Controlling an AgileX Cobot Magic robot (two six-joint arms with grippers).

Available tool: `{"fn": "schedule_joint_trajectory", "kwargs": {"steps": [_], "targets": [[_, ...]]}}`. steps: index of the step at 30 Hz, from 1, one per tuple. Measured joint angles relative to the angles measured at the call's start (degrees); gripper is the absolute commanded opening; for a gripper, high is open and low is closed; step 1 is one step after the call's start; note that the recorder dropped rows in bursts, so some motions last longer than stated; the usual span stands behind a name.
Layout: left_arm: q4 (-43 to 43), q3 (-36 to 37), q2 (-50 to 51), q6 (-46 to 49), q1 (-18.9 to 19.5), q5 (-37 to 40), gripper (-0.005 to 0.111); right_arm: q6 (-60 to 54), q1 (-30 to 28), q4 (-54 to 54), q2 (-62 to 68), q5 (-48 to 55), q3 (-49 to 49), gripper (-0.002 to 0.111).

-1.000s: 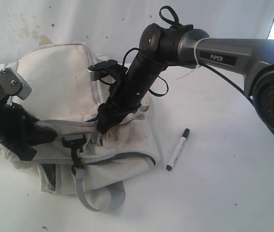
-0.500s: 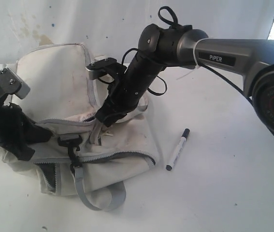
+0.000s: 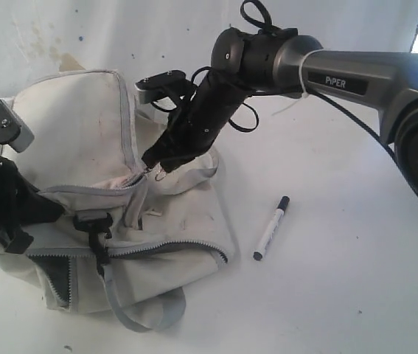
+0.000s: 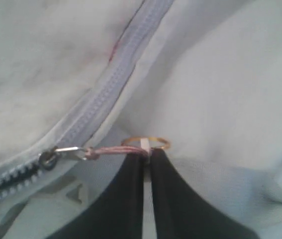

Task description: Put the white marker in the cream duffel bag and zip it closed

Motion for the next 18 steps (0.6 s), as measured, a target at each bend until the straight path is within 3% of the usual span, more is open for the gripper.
{"fn": "schedule_joint_trajectory", "kwargs": {"steps": [9, 18], "targets": [[0.34, -0.10, -0.51, -0.12, 0.00, 2.74, 0.000, 8.13, 0.37, -0.59, 0.00, -19.48, 0.12, 0.000], [4.37, -0.20, -0.54, -0.02, 0.00, 2.34, 0.000, 11.40, 0.37, -1.06, 0.00, -30.10, 0.19, 0.000]]}}
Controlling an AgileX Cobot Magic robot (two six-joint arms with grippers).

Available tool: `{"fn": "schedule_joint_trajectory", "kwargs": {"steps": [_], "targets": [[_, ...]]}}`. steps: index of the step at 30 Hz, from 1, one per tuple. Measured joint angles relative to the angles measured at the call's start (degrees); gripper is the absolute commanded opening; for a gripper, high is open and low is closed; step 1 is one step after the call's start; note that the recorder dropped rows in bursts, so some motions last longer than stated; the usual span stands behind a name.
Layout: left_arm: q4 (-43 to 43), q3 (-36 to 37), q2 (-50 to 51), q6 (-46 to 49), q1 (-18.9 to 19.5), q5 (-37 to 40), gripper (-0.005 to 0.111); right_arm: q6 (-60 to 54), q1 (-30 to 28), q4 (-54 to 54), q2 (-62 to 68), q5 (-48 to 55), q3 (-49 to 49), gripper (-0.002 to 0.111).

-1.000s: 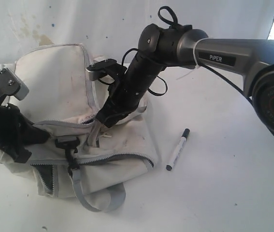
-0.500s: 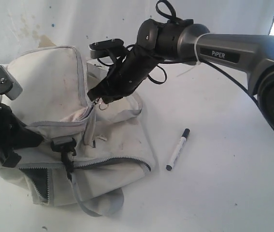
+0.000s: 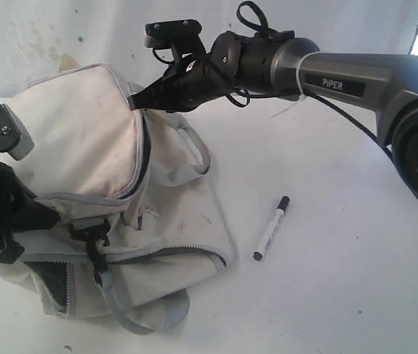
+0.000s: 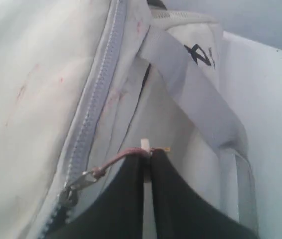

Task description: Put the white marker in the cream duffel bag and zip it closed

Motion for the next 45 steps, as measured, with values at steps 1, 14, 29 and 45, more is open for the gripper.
{"fn": "schedule_joint_trajectory", "kwargs": {"steps": [1, 14, 29, 45], "targets": [[0.54, 0.00, -0.10, 0.00, 0.00, -0.13, 0.000, 0.27, 0.00, 0.00, 0.00, -0.80, 0.00, 0.000], [20.90, -0.32, -0.34, -11.20, -0.14, -2.34, 0.000, 7.83, -2.48, 0.10, 0.35, -4.63, 0.00, 0.000], [19.41, -0.12, -0.34, -12.95, -0.14, -2.70, 0.002, 7.21, -7.76, 0.21, 0.44, -0.62, 0.00, 0.029], [-5.38, 0.07, -0.34, -9.15, -0.14, -1.97, 0.076, 7.02, -6.97, 0.66, -4.77, 20.66, 0.00, 0.051]]}}
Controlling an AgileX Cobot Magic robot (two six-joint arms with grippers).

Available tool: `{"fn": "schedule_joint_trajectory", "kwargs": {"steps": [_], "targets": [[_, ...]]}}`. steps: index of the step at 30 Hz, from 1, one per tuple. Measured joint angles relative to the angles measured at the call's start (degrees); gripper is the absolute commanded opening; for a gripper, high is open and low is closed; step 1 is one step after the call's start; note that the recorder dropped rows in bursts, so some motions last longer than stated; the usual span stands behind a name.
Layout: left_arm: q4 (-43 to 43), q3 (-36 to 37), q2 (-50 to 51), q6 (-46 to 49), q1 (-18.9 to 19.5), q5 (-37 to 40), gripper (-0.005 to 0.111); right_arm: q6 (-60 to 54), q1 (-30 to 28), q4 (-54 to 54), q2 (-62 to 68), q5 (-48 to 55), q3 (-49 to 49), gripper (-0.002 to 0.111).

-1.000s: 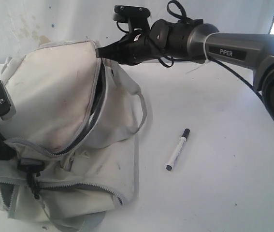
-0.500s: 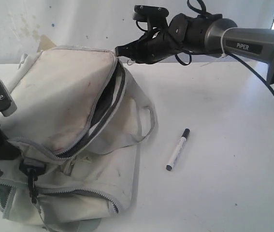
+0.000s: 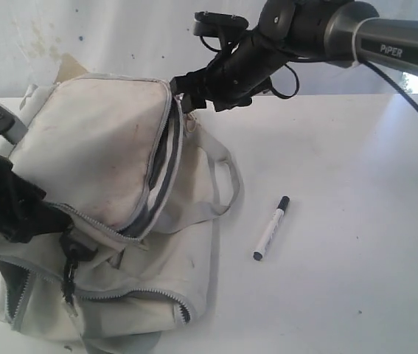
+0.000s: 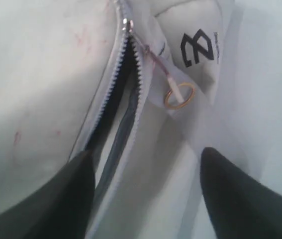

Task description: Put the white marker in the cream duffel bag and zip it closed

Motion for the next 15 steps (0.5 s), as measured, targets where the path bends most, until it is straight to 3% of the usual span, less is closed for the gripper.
{"fn": "schedule_joint_trajectory", "kwargs": {"steps": [6, 12, 15], "targets": [[-4.59, -1.80, -0.12, -0.26, 0.00, 5.45, 0.078, 1.10, 0.00, 0.00, -1.62, 8.75, 0.00, 0.039], [-3.15, -4.17, -2.13, -4.45, 0.00, 8.87, 0.101, 1.24, 0.00, 0.00, -1.62, 15.38, 0.00, 0.038], [0.79, -4.43, -2.41, -8.79, 0.00, 9.07, 0.105, 1.24, 0.00, 0.00, -1.62, 16.40, 0.00, 0.038]]}}
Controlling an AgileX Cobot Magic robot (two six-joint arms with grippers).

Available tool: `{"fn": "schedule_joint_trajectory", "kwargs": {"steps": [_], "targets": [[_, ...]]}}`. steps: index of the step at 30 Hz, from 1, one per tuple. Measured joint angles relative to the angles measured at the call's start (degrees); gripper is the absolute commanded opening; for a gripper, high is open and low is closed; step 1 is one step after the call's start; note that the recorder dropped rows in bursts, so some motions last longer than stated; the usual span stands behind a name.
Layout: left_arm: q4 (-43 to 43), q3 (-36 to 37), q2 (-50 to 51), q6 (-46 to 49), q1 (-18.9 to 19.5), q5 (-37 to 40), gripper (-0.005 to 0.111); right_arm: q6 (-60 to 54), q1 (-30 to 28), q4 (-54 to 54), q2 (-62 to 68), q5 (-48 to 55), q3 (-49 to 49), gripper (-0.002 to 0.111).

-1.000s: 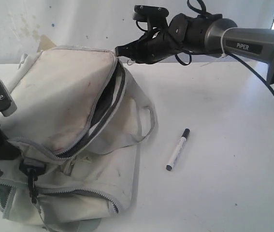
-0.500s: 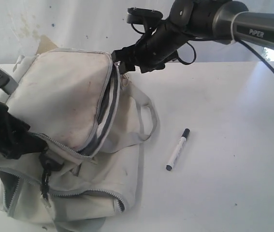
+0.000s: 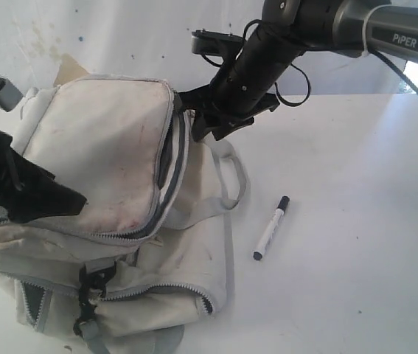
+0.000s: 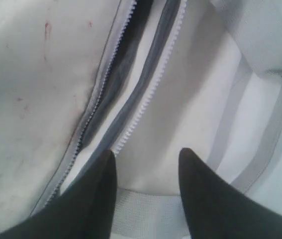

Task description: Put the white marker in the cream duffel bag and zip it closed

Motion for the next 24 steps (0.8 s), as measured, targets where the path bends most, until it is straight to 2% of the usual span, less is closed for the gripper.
{"fn": "schedule_joint_trajectory", "kwargs": {"steps": [3, 7, 12, 18, 22, 24], "targets": [[2.89, -0.10, 0.00, -5.06, 0.00, 1.24, 0.105, 0.00, 0.00, 0.00, 0.00, 0.62, 0.00, 0.038], [2.19, -0.10, 0.00, -6.87, 0.00, 1.90, 0.105, 0.00, 0.00, 0.00, 0.00, 1.38, 0.00, 0.038], [1.26, -0.10, 0.00, -7.34, -0.65, -2.19, 0.105, 1.03, 0.00, 0.00, -0.11, 3.73, 0.00, 0.038], [4.06, -0.10, 0.00, -8.86, -7.03, -10.31, 0.103, 3.72, 0.00, -3.27, -1.31, 7.15, 0.16, 0.038], [7.01, -0.10, 0.00, -12.06, -9.94, -14.99, 0.088, 6.61, 0.00, -6.63, -4.13, 7.59, 2.79, 0.038], [8.26, -0.10, 0.00, -13.65, -10.83, -16.54, 0.085, 8.20, 0.00, -7.41, -5.89, 7.71, 4.82, 0.038]]}}
